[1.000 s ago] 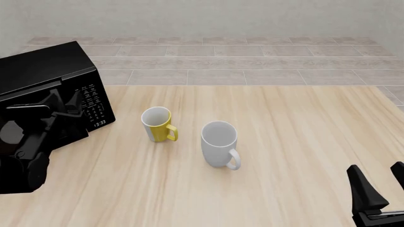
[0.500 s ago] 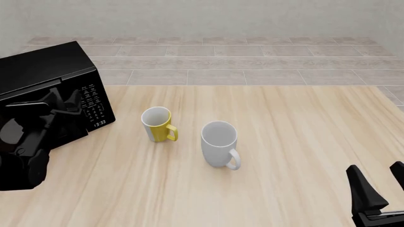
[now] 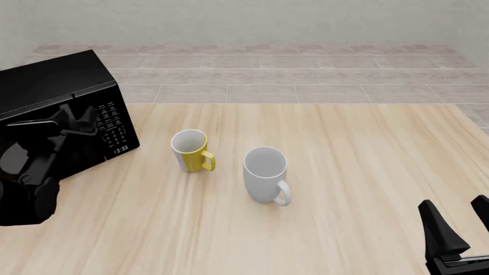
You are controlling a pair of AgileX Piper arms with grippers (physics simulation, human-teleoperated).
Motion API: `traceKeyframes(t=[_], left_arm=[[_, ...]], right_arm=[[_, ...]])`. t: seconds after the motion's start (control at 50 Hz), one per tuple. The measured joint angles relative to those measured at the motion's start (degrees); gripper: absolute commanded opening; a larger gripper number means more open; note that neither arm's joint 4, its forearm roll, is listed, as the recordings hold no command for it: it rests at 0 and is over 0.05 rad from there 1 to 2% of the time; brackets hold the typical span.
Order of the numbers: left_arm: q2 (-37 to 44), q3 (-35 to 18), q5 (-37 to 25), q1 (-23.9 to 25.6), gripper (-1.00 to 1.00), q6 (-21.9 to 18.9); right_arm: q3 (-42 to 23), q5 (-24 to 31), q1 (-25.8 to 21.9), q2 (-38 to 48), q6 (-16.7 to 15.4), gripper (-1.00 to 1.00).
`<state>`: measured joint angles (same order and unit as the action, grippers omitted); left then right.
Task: Close the microwave.
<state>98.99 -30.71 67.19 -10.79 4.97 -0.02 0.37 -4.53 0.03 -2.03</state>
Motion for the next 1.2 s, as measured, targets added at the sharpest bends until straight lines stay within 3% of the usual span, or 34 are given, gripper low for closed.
traceKeyframes(t=[0.26, 0.6, 0.74, 0.96, 1.2], left_arm=[[1.2, 0.1, 2.7, -0.9, 1.00, 0.8], [0.5, 0.4, 1.8, -0.7, 1.00, 0.8], [-2.0, 5.7, -5.1, -1.3, 1.00, -0.5], [-9.0, 15.3, -7.9, 0.5, 1.00, -1.3], [-25.9, 24.8, -14.1, 4.1, 1.00, -1.8]], right_arm=[[0.0, 0.0, -0.2, 0.0, 0.0, 1.00], [0.0, 0.2, -0.2, 0.0, 0.0, 1.00], [0.0, 0.2, -0.3, 0.0, -0.1, 1.00], [0.0, 0.2, -0.1, 0.0, -0.2, 1.00], [0.0, 0.2, 0.2, 0.0, -0.1, 1.00]])
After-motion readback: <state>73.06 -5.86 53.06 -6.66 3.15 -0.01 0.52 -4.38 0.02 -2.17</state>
